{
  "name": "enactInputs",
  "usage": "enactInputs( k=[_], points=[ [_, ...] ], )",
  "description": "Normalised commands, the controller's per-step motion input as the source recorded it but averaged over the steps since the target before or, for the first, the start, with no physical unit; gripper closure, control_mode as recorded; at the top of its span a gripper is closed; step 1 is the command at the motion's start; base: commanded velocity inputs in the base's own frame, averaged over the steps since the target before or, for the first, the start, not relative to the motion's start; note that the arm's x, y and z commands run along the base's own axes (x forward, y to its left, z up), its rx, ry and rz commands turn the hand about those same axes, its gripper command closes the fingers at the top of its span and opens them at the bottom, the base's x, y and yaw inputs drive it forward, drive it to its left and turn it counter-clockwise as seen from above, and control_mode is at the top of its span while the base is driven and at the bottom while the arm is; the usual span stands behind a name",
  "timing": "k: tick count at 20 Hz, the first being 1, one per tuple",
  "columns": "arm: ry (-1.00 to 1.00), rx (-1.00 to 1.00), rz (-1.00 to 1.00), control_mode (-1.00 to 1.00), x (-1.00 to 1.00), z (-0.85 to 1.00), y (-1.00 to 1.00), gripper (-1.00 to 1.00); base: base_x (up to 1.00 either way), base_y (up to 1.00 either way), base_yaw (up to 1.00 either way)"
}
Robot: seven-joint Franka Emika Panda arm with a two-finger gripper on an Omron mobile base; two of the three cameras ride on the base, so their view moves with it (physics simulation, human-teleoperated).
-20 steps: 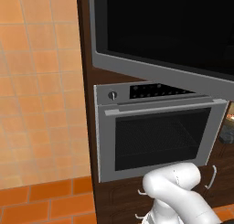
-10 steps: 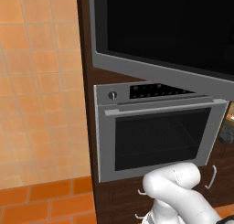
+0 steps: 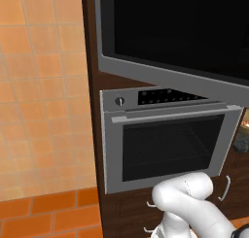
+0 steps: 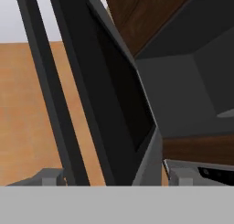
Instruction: Open the microwave, place the bowl with waffle inside the microwave, then close the microwave door and turn it on.
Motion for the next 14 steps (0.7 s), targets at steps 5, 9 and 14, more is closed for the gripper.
enactInputs(
  k=[5, 9, 14],
  points=[
    [0.00, 0.00, 0.15, -1.00, 0.10, 0.00, 0.02, -1.00, 0.00, 0.00, 0.00],
    [0.00, 0.00, 0.05, -1.00, 0.37, 0.00, 0.01, -1.00, 0.00, 0.00, 0.00],
    [0.00, 0.00, 0.00, -1.00, 0.51, 0.00, 0.09, -1.00, 0.00, 0.00, 0.00]
  ],
)
